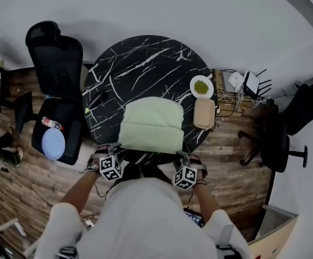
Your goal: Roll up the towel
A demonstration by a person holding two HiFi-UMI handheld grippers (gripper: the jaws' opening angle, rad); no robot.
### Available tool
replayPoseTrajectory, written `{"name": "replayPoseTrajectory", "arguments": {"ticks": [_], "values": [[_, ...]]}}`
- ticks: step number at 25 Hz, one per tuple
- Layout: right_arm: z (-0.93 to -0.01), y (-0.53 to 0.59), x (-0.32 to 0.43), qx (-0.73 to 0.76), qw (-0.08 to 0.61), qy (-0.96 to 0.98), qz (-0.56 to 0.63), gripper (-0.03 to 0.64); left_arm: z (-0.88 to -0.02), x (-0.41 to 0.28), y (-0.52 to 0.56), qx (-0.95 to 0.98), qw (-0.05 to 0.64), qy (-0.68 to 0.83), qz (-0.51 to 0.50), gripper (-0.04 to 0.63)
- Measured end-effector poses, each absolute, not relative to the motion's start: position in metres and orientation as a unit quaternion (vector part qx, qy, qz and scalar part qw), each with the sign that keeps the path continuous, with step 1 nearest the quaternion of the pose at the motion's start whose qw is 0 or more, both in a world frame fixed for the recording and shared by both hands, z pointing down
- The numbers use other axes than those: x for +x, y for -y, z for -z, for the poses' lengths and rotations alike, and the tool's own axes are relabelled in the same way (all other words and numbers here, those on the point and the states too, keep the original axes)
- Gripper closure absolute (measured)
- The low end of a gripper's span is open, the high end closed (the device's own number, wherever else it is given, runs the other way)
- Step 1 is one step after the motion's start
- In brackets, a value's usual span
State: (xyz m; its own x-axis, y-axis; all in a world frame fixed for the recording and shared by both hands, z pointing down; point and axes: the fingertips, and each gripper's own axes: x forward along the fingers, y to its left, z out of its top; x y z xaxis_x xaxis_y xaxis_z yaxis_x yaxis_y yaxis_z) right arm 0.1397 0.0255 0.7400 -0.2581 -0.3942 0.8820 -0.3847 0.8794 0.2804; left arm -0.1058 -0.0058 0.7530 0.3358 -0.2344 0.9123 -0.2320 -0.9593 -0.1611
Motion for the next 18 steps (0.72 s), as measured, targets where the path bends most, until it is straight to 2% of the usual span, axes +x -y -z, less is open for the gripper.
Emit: {"name": "replayPoseTrajectory", "arguments": {"ticks": [7, 10, 12, 18], "values": [[-0.771, -0.019, 0.148, 0.228, 0.588, 0.776, -0.009, 0.496, -0.775, -0.112, 0.026, -0.797, -0.021, -0.157, 0.583, 0.39], [-0.779, -0.014, 0.147, 0.229, 0.596, 0.769, -0.02, 0.525, -0.772, -0.108, 0.036, -0.794, -0.024, -0.165, 0.584, 0.471], [-0.781, -0.012, 0.147, 0.229, 0.601, 0.766, -0.024, 0.569, -0.772, -0.106, 0.039, -0.793, -0.025, -0.169, 0.586, 0.534], [-0.768, -0.011, 0.149, 0.224, 0.593, 0.772, -0.049, 0.594, -0.764, -0.108, 0.034, -0.795, -0.035, -0.153, 0.586, 0.561]]}}
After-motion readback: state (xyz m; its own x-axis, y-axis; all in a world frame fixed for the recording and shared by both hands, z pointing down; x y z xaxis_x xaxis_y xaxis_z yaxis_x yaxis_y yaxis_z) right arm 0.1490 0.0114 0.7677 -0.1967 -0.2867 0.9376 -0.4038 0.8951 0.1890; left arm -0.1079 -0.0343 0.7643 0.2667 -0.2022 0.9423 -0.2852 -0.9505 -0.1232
